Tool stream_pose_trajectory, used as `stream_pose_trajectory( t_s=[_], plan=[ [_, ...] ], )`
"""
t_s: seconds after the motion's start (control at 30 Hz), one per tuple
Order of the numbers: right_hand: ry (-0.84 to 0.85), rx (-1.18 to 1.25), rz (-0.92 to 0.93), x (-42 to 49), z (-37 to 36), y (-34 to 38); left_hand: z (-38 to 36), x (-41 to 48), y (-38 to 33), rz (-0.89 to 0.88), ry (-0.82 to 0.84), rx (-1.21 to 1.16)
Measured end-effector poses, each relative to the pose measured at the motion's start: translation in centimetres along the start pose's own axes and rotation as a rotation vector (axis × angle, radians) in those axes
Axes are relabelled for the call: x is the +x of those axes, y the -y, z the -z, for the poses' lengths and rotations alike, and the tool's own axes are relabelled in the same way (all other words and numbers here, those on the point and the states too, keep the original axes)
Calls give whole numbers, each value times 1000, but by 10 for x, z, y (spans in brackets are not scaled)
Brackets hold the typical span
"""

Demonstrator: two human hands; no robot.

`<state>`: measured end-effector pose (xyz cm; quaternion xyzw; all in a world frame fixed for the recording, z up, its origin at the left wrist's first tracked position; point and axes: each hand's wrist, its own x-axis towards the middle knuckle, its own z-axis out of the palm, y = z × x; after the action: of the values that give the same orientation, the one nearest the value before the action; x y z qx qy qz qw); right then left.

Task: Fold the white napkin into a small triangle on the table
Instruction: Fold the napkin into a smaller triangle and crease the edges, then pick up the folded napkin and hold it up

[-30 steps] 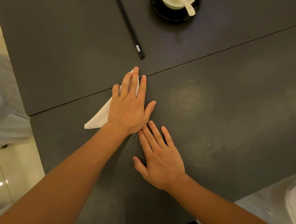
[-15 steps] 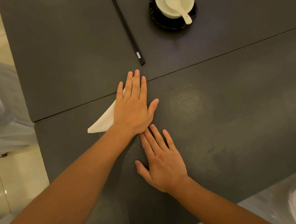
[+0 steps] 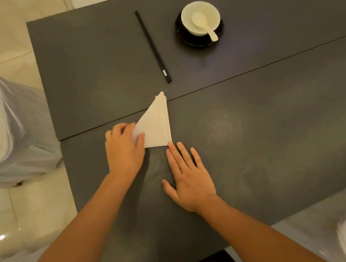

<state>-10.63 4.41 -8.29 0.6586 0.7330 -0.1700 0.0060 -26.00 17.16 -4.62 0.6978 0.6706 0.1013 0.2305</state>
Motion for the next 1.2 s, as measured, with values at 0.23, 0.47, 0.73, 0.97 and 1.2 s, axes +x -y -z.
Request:
stream_pose_trajectory(
  t_s=[0.23, 0.47, 0.73, 0.97, 1.2],
  plan=[
    [98, 104, -1, -4, 19, 1, 6, -36, -12, 397, 72, -82],
    [157, 530, -207, -19, 45, 21, 15, -29, -38, 697, 271, -318],
    [-84, 580, -126, -25, 98, 21, 68, -45, -94, 875, 600, -912],
    [-265, 944, -287, -22, 165, 25, 132, -76, -123, 574, 635, -875],
    [-10, 2189, -696, -31, 180, 51, 137, -113, -59, 626, 850, -916]
  ],
)
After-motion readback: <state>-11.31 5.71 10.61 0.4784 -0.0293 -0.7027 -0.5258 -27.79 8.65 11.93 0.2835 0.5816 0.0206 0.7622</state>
